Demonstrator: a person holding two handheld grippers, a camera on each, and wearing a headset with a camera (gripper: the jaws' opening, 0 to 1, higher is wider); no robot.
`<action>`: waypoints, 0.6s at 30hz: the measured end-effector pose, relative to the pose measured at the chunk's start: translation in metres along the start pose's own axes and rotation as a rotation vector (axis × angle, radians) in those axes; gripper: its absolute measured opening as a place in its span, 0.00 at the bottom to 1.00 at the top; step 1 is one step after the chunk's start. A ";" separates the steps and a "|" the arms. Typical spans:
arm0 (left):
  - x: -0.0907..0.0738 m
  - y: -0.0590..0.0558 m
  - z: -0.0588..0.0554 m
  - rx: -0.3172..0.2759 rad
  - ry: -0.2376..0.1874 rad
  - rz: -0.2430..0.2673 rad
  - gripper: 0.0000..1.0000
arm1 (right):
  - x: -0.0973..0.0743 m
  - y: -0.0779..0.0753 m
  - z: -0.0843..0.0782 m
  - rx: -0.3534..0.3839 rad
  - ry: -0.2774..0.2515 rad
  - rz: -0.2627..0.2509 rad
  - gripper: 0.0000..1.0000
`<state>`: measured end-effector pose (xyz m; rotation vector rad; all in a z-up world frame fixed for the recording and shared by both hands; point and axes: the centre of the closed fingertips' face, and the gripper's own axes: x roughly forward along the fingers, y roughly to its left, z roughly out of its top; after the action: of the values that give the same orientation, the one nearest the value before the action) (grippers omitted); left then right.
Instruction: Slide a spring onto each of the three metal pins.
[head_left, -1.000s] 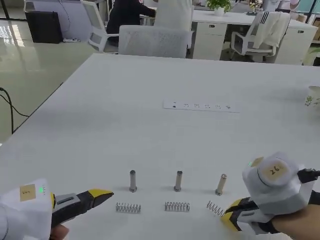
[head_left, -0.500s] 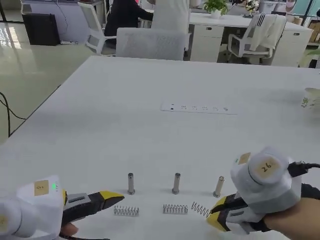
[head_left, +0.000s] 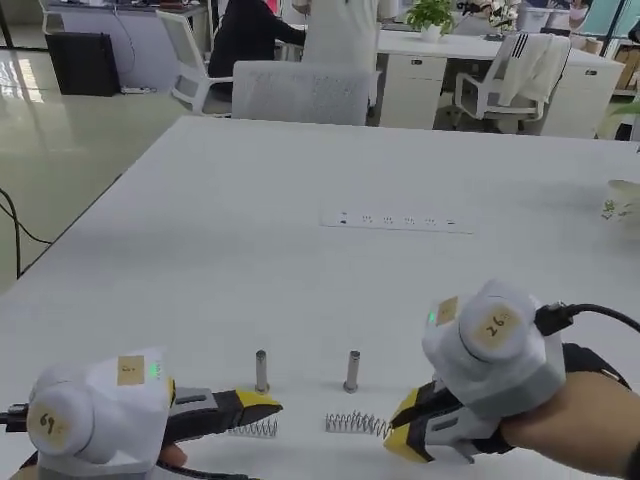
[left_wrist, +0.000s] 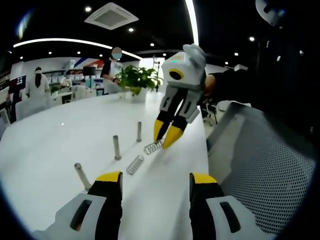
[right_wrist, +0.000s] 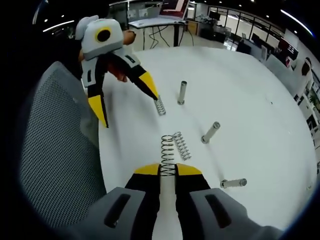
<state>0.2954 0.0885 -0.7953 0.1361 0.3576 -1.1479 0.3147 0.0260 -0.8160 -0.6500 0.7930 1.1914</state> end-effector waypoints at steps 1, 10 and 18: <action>0.001 0.000 0.001 0.006 0.002 -0.004 0.47 | 0.001 0.000 0.002 -0.012 0.002 0.001 0.08; 0.006 0.002 0.004 0.033 0.012 -0.009 0.38 | 0.005 0.010 0.015 -0.084 0.007 0.034 0.08; 0.016 -0.003 0.010 0.070 0.014 -0.040 0.31 | 0.007 0.018 0.021 -0.147 0.020 0.054 0.08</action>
<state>0.3000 0.0707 -0.7911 0.1993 0.3338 -1.2002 0.3023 0.0510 -0.8103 -0.7664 0.7486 1.3028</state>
